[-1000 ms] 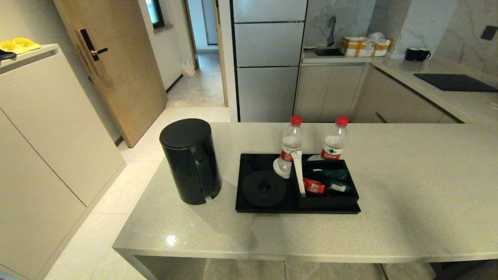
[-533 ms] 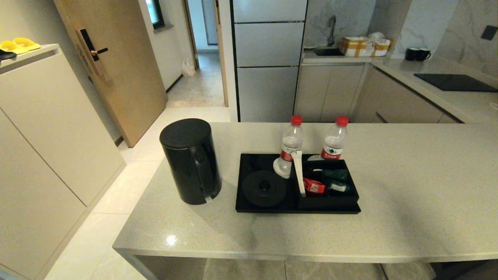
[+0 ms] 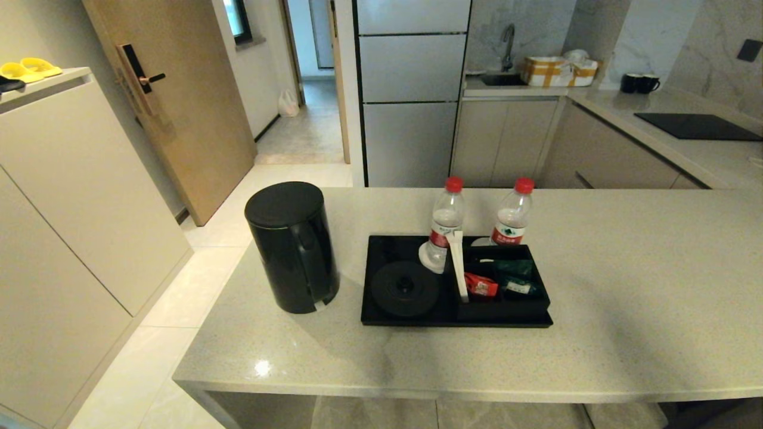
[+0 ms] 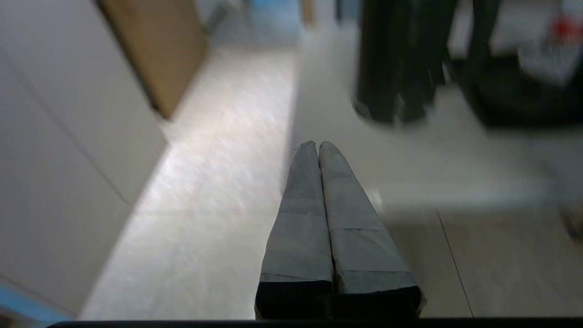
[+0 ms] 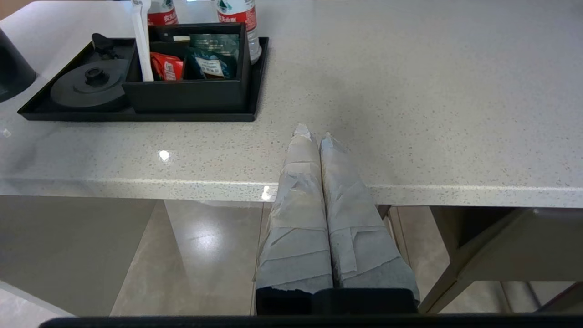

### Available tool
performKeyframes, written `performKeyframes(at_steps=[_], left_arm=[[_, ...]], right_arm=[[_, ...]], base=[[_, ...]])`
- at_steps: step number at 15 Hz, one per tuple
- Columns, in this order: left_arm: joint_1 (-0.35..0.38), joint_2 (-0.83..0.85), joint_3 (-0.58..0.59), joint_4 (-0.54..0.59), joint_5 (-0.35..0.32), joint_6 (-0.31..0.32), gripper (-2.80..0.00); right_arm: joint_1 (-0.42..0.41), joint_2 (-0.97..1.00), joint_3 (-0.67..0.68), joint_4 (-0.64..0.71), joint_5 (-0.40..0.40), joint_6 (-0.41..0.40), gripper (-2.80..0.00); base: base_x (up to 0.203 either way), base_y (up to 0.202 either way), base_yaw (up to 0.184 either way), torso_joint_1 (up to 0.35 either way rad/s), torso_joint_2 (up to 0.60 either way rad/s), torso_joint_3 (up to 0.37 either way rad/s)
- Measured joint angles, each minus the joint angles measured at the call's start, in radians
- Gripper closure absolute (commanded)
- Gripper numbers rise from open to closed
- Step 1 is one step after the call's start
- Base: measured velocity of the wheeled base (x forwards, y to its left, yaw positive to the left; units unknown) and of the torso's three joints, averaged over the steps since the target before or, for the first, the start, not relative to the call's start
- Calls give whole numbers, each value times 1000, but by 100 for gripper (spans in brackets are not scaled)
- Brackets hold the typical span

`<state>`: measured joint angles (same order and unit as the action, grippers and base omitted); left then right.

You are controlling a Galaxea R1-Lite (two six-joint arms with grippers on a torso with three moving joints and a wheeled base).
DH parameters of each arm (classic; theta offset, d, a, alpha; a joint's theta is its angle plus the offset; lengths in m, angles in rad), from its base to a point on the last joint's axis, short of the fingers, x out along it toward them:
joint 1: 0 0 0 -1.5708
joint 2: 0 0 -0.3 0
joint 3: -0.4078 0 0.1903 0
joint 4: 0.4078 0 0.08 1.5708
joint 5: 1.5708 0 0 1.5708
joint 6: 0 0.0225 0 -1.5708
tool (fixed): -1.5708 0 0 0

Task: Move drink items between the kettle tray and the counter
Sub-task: Return the kettle to its original position

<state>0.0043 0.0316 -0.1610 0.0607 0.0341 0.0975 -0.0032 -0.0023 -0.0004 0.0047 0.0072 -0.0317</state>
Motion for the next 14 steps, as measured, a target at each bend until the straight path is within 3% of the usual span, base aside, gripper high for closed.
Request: performKeyframes(at_steps=[3,5,7,11,12,14], left_arm=[[-3,180,-379,187,104,-34,0],[-26,350,-547,336,90,-73,0],[-55,486,-580,379,-29,-100,0],[-78,793,-407,129,-281,-112,0],[-74,884,-377,41,-348,-109,-275],[-39,1056,-340,-127,-496,-80,-280]], right_arm=[[0,0,-1,0,0,0,0],[0,0,0,0,0,0,0],[0,0,0,0,0,0,0],[0,1,0,0,0,0,0],[0,1,0,0,0,0,0],[0,1,0,0,0,0,0]], base=[[0,0,0,0,0,0],[0,0,0,0,0,0],[0,0,0,0,0,0],[0,0,0,0,0,0],[0,0,0,0,0,0],[0,0,0,0,0,0]])
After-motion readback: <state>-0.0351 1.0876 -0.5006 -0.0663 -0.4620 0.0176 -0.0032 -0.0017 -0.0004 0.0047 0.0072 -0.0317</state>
